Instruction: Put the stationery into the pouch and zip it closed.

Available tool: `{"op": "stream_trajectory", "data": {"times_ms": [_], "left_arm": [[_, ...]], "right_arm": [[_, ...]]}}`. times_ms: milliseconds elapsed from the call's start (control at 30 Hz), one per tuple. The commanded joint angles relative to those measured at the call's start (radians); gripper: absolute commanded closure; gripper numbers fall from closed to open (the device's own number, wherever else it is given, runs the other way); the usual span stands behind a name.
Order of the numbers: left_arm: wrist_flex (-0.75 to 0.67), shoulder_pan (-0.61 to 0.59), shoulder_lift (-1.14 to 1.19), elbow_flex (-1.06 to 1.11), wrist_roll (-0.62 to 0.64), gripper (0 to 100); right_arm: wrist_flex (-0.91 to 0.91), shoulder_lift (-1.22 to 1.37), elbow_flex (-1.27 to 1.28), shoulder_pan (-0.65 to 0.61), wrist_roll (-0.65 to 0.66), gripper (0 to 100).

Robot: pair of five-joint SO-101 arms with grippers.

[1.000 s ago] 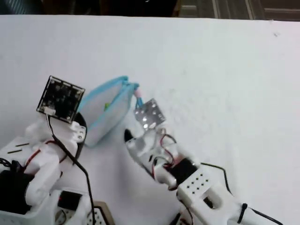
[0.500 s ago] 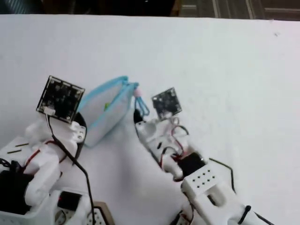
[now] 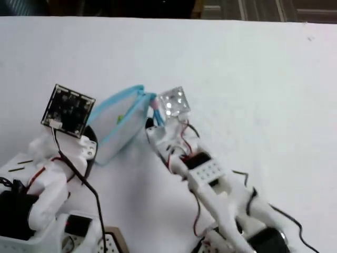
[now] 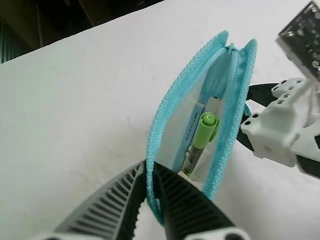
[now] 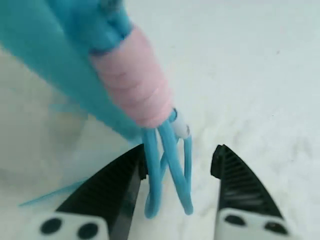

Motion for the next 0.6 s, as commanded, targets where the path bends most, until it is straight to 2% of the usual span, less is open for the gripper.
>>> {"op": "stream_trajectory", "data": {"times_ms": [0,133,233,567], "left_arm": [[-0.008,-0.018,0.019,-0.003,0.002,98],[-0.006,-0.018,0.019,-0.003,0.0,98],[-0.009,-0.018,0.019,-0.003,0.0,98],[-0.014,-0.015,0.019,-0.003,-0.002,98]], "right_arm": [[-0.039,0.127,-0.107,0.025,0.002,80.0],[-0.031,0.18,-0.149,0.085,0.006,80.0],[-0.002,0.156,-0.133,0.099,0.1,80.0],[0.15,-0.102,-0.009,0.091,0.233,80.0]]}}
